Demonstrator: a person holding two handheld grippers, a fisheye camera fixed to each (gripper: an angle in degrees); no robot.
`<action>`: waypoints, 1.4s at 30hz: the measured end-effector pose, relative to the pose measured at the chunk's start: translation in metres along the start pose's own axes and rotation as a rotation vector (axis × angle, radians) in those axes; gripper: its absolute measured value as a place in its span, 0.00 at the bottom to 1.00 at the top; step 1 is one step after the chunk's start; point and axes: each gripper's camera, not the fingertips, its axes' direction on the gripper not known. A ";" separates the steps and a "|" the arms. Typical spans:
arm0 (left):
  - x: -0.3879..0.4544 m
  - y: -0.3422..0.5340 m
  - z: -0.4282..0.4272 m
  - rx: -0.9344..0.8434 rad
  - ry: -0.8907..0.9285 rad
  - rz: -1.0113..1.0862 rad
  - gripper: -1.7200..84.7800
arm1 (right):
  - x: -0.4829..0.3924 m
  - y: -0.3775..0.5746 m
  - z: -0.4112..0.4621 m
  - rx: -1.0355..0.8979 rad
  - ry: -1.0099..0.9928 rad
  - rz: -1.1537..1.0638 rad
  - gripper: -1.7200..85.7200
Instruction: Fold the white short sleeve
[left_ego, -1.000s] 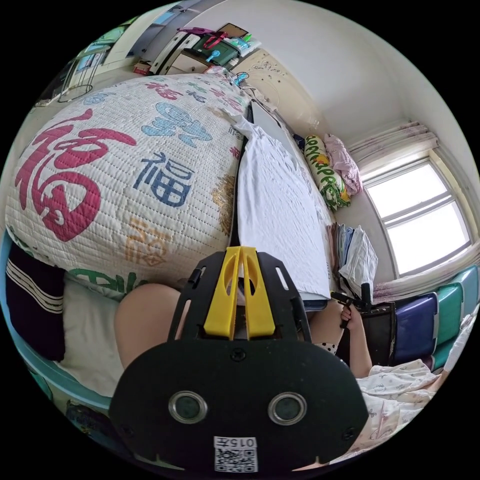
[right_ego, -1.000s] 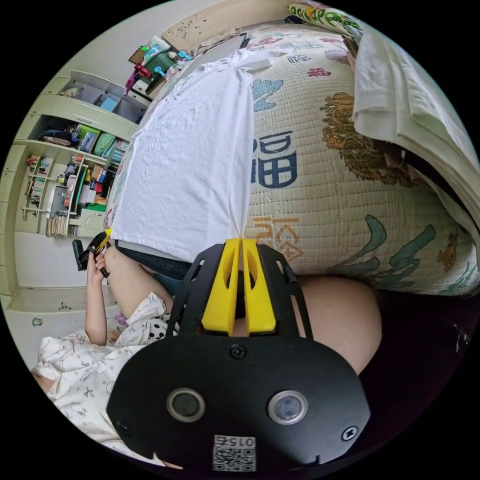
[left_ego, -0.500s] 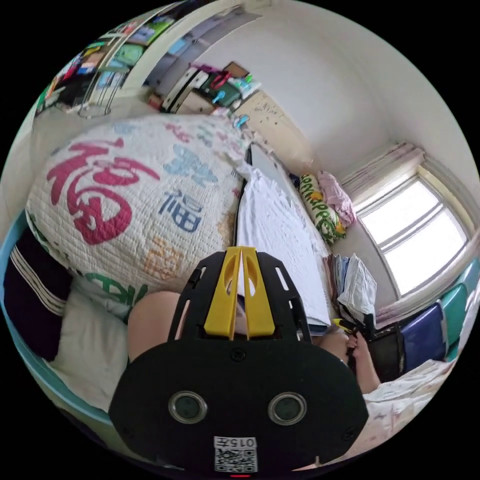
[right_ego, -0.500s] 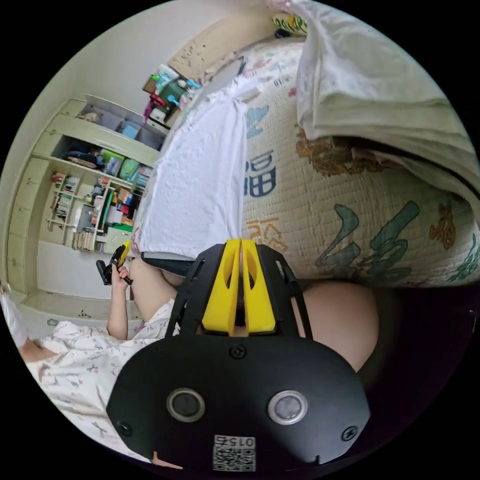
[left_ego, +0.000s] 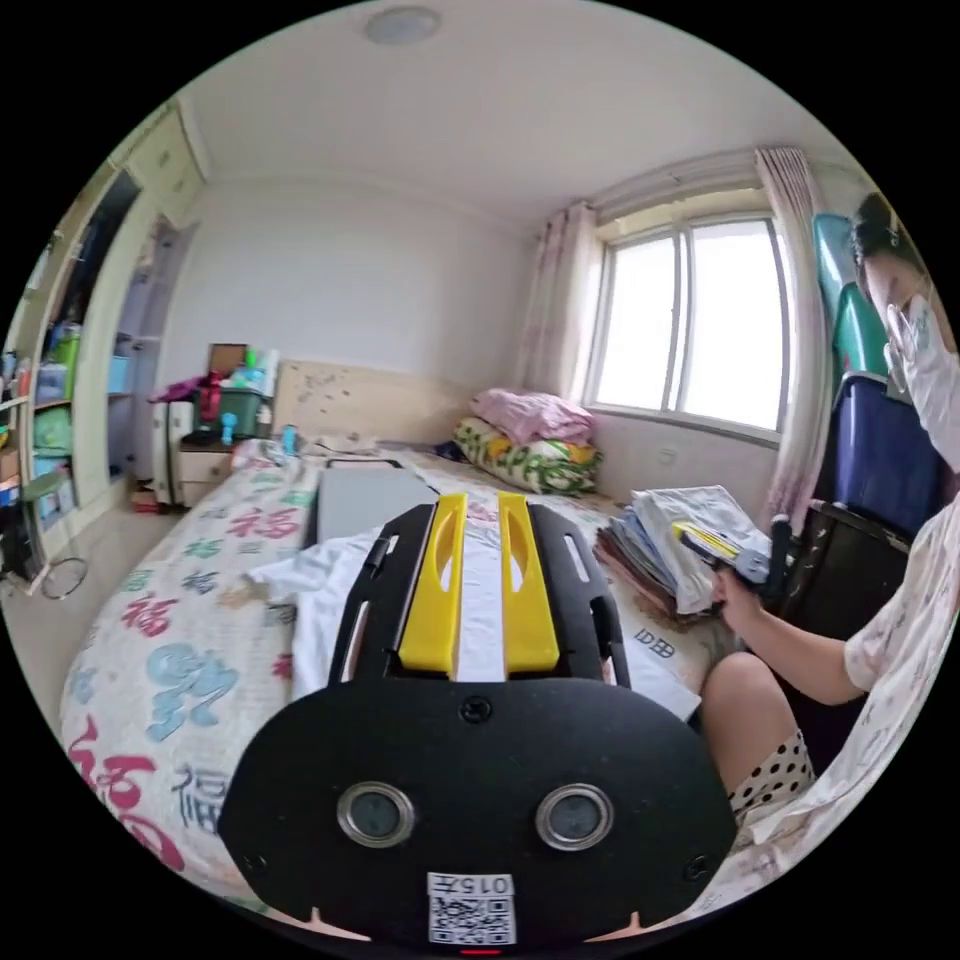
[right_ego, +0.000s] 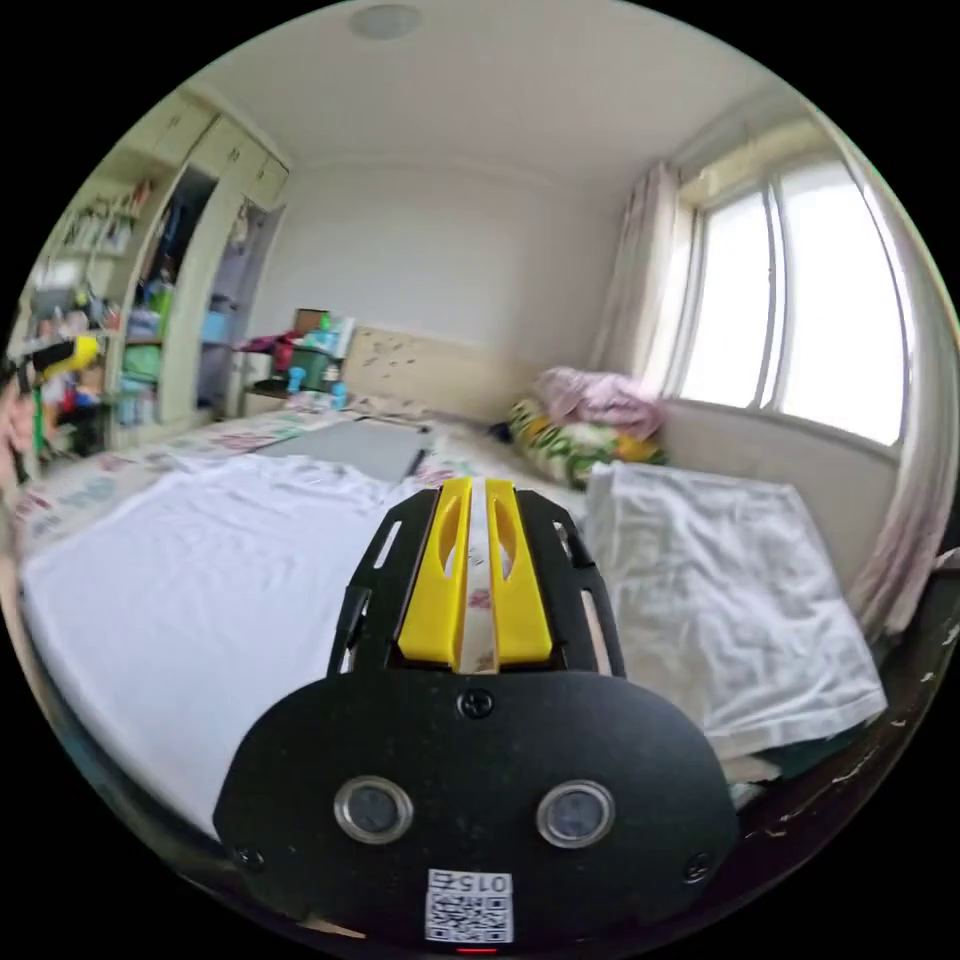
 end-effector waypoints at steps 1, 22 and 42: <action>0.008 -0.018 0.037 -0.045 0.025 0.034 0.09 | -0.009 -0.003 0.025 -0.024 -0.015 0.009 0.04; 0.118 -0.167 0.658 -0.909 0.155 -0.091 0.16 | 0.044 0.075 0.352 -0.719 -0.816 0.780 0.06; -0.057 -0.248 0.441 -0.481 0.111 -0.281 0.02 | -0.033 -0.015 0.315 -0.495 -0.965 0.287 0.03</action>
